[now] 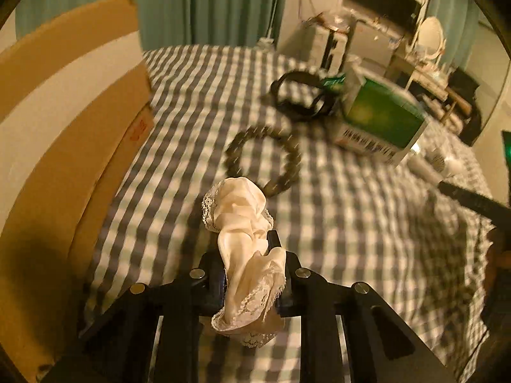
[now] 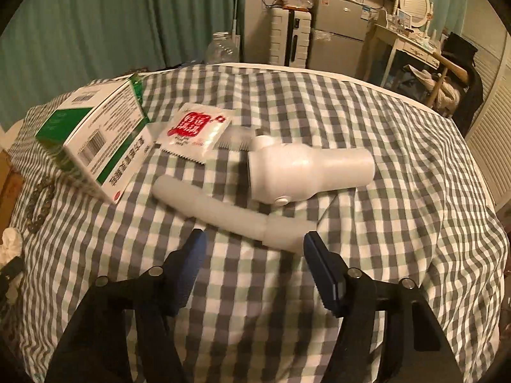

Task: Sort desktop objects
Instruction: 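Grasp the white lace cloth with left while right grasps the white cylinder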

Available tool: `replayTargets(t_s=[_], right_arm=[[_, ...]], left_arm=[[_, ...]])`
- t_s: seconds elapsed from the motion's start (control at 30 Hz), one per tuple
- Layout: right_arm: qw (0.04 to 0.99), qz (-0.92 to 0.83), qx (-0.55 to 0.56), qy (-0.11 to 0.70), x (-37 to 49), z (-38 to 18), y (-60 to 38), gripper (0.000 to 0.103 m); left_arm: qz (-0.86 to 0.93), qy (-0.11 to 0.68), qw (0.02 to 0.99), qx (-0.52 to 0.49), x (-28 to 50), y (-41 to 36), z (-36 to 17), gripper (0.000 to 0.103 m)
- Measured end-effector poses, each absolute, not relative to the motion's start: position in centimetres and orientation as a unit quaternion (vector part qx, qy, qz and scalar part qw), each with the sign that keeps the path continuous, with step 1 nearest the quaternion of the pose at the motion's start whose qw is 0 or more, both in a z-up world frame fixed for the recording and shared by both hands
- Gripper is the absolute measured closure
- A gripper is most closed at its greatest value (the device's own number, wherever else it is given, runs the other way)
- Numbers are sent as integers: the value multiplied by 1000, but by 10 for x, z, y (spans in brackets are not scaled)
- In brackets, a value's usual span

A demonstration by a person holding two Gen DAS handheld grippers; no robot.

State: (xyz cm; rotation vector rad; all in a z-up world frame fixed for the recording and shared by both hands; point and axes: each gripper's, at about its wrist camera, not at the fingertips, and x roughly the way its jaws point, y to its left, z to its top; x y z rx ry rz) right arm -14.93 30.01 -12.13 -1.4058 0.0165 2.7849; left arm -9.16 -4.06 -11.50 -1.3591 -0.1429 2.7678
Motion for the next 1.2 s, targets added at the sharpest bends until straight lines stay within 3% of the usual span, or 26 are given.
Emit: replayTargets(t_s=[0.13, 0.3, 0.43, 0.47, 0.5, 0.57, 0.63, 0.7, 0.9, 1.1, 1.2], right_arm=[[0, 898, -441, 4, -152, -117, 307, 39], [1, 893, -448, -42, -160, -133, 302, 28], [4, 888, -456, -60, -158, -139, 303, 28], [2, 887, -459, -50, -159, -138, 306, 30], [0, 887, -460, -42, -160, -136, 307, 45], [8, 882, -470, -26, -160, -131, 312, 56], [-4, 880, -476, -11, -159, -123, 311, 80], [-33, 886, -463, -8, -149, -111, 308, 88], [-133, 875, -465, -10, -116, -93, 308, 86], [-110, 881, -460, -1, -115, -90, 318, 86], [-114, 874, -473, -9, -120, -100, 314, 71]], left_arm=[[903, -55, 32, -424, -98, -44, -104, 82], [899, -71, 29, -431, -103, -51, -101, 82], [894, -72, 30, -441, -102, -51, -104, 82], [893, -72, 31, -442, -102, -51, -104, 82], [893, -72, 30, -442, -101, -51, -104, 82], [893, -70, 31, -444, -99, -51, -105, 82], [891, -70, 30, -447, -98, -51, -106, 82], [888, -67, 29, -454, -99, -51, -109, 82], [885, -70, 23, -460, -99, -56, -112, 82], [888, -75, 20, -454, -97, -60, -107, 82], [887, -78, 21, -455, -98, -61, -105, 82]])
